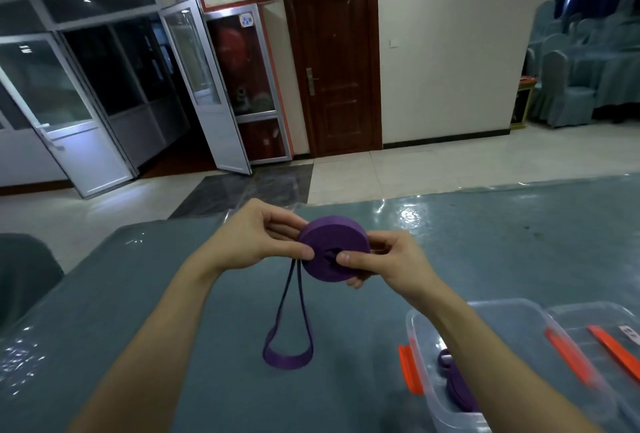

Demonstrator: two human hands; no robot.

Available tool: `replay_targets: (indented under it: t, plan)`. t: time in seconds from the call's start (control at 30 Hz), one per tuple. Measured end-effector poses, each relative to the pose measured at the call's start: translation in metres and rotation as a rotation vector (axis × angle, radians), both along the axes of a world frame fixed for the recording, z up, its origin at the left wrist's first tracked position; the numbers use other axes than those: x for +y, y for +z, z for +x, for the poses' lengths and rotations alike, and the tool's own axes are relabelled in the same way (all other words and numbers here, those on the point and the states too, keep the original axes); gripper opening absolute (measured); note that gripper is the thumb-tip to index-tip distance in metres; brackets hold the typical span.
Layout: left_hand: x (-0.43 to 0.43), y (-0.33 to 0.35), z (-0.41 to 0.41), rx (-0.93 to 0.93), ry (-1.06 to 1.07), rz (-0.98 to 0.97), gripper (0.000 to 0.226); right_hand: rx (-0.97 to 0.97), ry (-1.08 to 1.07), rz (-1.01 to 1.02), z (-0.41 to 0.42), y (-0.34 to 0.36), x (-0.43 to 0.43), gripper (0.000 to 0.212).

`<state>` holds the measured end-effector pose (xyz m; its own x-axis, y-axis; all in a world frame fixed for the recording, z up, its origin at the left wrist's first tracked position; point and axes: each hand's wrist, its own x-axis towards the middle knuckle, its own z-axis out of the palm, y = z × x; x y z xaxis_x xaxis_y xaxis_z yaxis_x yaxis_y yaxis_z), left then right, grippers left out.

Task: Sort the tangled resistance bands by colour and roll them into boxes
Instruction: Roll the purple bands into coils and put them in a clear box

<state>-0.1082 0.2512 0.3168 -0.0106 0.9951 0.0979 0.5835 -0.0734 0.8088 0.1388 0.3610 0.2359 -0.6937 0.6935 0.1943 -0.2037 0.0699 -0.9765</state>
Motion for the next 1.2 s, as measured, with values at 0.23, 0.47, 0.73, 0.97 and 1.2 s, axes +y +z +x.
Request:
replay_targets:
  t: [0.23, 0.47, 0.73, 0.97, 1.2]
  plan:
    - [-0.006, -0.003, -0.001, 0.240, 0.016, -0.061, 0.033, -0.119, 0.065, 0.071, -0.022, -0.033, -0.012, 0.041]
    - [-0.003, 0.008, 0.040, 0.948, -0.128, -0.164, 0.027, -0.657, 0.070, 0.633, -0.026, -0.006, -0.021, 0.056]
    - [-0.027, 0.004, 0.012, 0.219, -0.052, -0.190, 0.043, -0.298, 0.081, 0.225, 0.000, -0.006, -0.025, 0.026]
    - [-0.057, -0.031, 0.025, -0.191, 0.053, -0.013, 0.055, 0.020, 0.128, -0.079, 0.019, -0.022, -0.044, 0.035]
    - [-0.068, -0.021, 0.062, 0.422, 0.014, -0.237, 0.026, -0.393, 0.102, 0.202, 0.036, -0.047, -0.067, 0.059]
